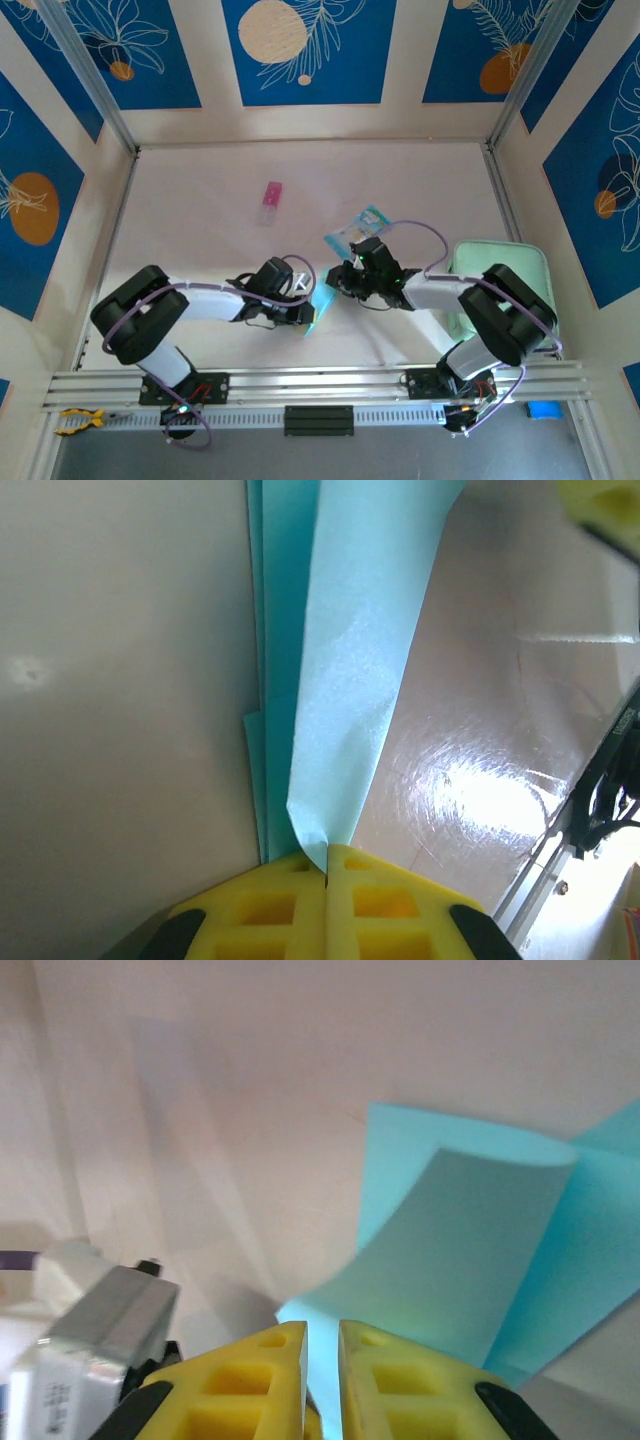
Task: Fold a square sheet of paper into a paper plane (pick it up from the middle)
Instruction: Perform the fifth fold on the wing at the bottom-center of the table.
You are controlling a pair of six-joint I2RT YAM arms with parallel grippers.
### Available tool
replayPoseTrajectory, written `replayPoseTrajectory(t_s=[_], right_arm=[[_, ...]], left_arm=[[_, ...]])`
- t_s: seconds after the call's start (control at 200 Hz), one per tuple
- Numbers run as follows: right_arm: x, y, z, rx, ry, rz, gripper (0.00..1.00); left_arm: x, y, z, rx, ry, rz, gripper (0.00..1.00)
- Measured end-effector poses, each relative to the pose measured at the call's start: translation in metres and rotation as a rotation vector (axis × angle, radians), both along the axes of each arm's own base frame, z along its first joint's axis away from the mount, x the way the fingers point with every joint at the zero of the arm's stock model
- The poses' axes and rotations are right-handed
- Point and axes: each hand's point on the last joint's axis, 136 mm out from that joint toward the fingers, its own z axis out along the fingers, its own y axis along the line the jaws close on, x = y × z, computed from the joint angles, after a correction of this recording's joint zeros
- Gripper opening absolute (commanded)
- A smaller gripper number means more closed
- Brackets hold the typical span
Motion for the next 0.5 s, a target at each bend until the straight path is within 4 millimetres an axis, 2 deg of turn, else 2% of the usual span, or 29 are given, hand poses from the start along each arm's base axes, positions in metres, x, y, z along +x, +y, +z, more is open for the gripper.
replayPoseTrajectory(t_s=[0.26,0.36,0.5], right_arm=[[-0.013,0.005,-0.002,-0.016,-0.011,0.055,0.12],[-0.024,0.012,-0.014,-0.039,0.017,0.092,0.12],[-0.029,0.015,-0.03,-0.072,0.054,0.108,0.11]], left_arm=[[0.0,-0.001,0.0,-0.008,0.01,0.003,0.0],[0.0,-0.001,0.0,-0.008,0.01,0.003,0.0],[0.0,-0.001,0.0,-0.008,0.009,0.003,0.01]])
